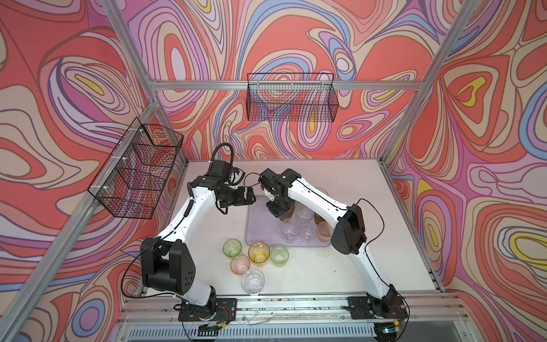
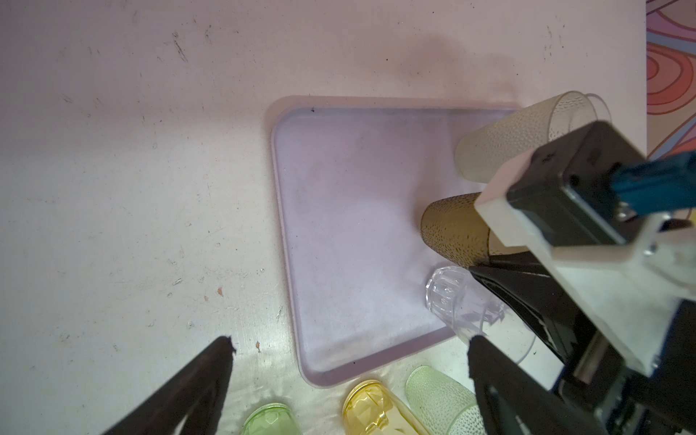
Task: Place the glasses into the tray
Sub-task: Place the glass on the tray.
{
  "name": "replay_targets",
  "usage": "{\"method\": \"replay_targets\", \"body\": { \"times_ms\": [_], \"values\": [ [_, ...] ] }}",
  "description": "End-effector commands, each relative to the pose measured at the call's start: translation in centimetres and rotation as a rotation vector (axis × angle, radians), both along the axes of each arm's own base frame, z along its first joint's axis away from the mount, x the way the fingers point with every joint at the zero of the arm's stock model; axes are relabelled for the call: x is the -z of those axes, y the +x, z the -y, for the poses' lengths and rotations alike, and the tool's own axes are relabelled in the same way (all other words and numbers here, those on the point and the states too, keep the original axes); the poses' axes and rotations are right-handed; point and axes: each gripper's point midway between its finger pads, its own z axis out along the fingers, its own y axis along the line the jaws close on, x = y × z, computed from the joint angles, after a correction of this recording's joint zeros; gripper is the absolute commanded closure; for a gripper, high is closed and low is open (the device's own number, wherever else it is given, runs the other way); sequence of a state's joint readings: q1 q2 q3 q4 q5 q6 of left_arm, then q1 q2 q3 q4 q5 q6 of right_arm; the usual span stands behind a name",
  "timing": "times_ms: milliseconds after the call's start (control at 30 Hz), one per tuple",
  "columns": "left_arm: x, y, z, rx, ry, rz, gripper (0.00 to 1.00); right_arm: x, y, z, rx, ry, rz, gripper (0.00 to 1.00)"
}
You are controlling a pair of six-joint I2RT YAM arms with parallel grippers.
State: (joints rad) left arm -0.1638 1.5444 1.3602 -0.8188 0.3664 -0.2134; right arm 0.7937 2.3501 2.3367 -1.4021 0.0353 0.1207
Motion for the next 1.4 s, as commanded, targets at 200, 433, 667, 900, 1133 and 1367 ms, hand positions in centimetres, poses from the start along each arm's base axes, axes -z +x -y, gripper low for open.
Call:
{"method": "replay_targets", "body": {
  "times_ms": [200, 433, 667, 900, 1133, 1367],
  "values": [
    [-1.0, -0.1, 0.0, 0.006, -0.007, 0.017, 0.00, 1.4, -0.4, 0.4, 0.016, -0.019, -0.051, 1.00],
    [-1.0, -0.2, 0.0, 0.006, -0.008, 0.017, 0.00, 1.6, -0.5, 0.2, 0.015, -0.017, -0.056, 1.00],
    [-1.1, -0.2, 0.0, 0.005, -0.006, 0.018, 0.00, 2.0, -0.4, 0.3, 0.019, -0.020, -0.051, 0.99],
    [-1.2, -0.2, -0.1, 0.004, -0.003, 0.022, 0.00, 2.4, -0.6, 0.5, 0.020, -0.028, -0.057, 0.98],
    [-1.1, -0.2, -0.1, 0.005, -0.003, 0.021, 0.00, 2.3, -0.5, 0.5, 0.021, -0.025, -0.051, 0.94],
    [-1.2, -0.2, -0.1, 0.005, -0.004, 0.023, 0.00, 1.3, 0.0, 0.2, 0.021, -0.007, -0.021, 0.86]
  ]
}}
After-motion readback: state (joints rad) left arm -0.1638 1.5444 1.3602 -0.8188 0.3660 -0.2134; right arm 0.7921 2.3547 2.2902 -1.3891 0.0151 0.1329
